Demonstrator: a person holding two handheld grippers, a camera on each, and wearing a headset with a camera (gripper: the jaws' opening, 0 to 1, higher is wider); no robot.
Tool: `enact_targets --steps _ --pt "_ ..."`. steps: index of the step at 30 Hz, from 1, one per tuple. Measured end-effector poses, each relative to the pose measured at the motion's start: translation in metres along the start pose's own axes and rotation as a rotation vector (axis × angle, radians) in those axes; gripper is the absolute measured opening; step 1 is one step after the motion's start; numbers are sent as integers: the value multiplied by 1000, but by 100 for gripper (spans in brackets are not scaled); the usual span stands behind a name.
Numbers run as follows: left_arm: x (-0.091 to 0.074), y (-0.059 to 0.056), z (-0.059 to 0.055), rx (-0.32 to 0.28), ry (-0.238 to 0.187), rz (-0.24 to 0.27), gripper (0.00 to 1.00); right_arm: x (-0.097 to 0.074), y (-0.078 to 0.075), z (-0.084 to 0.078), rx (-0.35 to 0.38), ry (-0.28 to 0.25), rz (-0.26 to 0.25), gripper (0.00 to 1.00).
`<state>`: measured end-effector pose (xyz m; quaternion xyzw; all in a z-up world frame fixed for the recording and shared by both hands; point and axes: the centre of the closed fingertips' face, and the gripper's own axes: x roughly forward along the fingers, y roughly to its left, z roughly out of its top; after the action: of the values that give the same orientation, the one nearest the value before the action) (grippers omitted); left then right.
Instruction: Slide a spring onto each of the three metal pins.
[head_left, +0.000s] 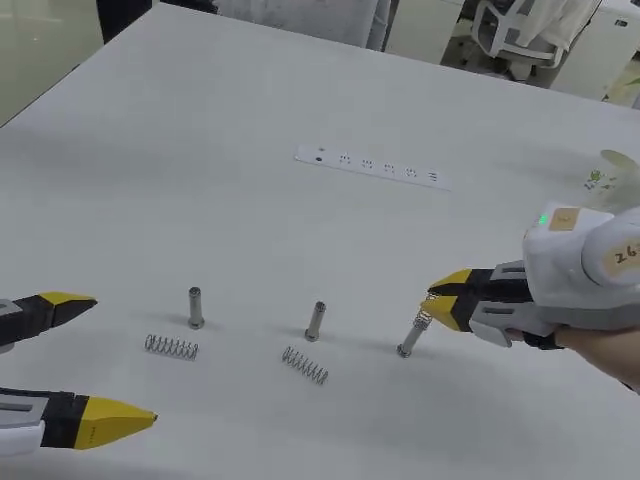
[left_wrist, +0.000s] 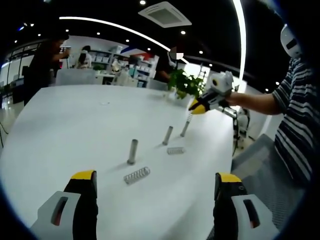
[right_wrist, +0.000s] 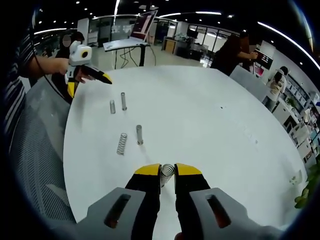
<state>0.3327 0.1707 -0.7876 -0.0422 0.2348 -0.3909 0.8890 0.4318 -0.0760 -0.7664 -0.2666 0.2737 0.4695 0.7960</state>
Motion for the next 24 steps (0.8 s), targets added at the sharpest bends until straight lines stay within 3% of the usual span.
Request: enact_targets --steps 24 --pt "-1 0 -2 -6 5 2 94 28 5 -34 38 74 17 8"
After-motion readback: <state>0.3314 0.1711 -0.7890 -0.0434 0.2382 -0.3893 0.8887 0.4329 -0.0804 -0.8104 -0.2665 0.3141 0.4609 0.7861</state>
